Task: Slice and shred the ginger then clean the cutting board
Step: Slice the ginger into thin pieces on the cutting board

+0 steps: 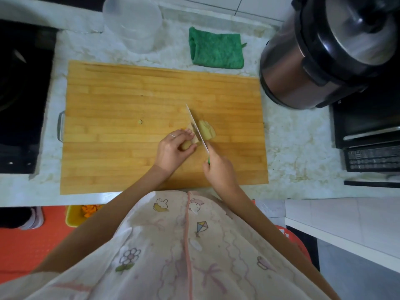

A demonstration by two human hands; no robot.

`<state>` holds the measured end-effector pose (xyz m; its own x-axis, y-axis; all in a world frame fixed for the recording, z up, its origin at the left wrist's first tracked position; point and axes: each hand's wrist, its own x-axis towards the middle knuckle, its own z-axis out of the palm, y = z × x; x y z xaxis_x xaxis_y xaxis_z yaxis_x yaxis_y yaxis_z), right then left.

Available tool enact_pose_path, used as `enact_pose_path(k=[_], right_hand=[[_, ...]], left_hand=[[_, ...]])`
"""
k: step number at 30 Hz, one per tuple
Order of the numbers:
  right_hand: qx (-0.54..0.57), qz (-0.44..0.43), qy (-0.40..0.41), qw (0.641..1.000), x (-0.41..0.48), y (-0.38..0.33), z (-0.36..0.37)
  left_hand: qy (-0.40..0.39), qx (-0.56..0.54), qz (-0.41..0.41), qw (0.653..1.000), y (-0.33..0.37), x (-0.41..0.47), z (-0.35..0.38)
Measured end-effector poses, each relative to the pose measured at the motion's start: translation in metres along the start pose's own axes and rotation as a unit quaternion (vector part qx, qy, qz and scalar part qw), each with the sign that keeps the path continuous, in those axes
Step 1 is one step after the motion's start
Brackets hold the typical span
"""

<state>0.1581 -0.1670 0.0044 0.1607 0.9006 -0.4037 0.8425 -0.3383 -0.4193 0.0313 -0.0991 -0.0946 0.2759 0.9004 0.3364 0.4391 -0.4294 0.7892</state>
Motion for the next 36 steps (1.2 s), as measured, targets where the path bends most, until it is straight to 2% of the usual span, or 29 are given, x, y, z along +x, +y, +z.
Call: enact_pose_path(k=[5, 19, 22, 28, 33, 36], right_hand=[[0.023, 0.009, -0.005, 1.000, -0.008, 0.009, 0.001], [-0.114, -0.024, -0.012, 0.993, -0.006, 0.007, 0.003], [-0.093, -0.018, -0.014, 0.995, -0.010, 0.010, 0.002], [-0.059, 0.001, -0.014, 0.998, -0.019, 0.022, -0.003], [0.033, 0.012, 0.050, 0.998, -0.019, 0.020, -0.009], [0.088, 0.013, 0.092, 0.992, -0.019, 0.019, -0.008]], left_hand=[[0.001, 0.001, 0.008, 1.000, 0.002, 0.002, -0.001], [-0.058, -0.029, -0.040, 0.997, 0.008, 0.008, -0.006], [-0.071, -0.037, -0.060, 0.995, 0.008, 0.008, -0.005], [-0.074, -0.059, -0.048, 0.994, 0.012, 0.009, -0.010], [-0.083, -0.059, -0.048, 0.994, 0.012, 0.005, -0.014], [-0.075, -0.082, -0.076, 0.991, 0.010, 0.002, -0.016]])
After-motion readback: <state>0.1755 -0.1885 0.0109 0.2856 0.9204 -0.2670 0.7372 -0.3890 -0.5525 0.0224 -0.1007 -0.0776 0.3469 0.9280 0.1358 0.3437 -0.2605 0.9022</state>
